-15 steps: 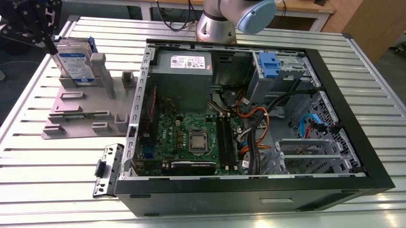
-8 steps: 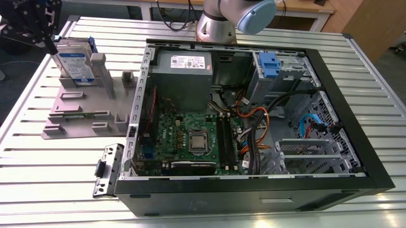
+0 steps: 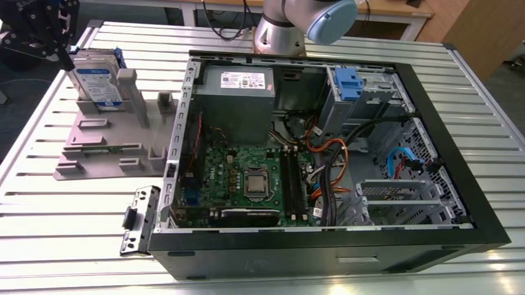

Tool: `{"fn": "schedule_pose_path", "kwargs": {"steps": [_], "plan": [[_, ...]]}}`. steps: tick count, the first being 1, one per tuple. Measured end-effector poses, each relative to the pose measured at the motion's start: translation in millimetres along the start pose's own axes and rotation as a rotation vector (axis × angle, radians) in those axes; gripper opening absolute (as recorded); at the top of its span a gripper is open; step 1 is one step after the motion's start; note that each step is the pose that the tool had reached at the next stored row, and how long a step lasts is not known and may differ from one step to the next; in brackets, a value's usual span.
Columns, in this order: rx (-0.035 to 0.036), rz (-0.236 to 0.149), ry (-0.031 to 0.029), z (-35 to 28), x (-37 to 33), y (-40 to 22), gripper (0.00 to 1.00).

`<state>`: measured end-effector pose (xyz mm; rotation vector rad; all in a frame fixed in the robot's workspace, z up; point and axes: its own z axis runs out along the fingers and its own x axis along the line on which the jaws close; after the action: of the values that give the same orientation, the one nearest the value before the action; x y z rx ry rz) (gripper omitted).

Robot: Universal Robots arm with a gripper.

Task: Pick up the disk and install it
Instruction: 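Pick up the disk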

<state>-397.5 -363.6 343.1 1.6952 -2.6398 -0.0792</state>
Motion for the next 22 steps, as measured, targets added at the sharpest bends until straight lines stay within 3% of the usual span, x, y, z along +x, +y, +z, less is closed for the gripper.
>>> {"fn": "schedule_pose_path", "kwargs": {"steps": [22], "plan": [[-0.0010, -0.041, 0.0018, 0.0, 0.0, 0.0, 0.10]]}}
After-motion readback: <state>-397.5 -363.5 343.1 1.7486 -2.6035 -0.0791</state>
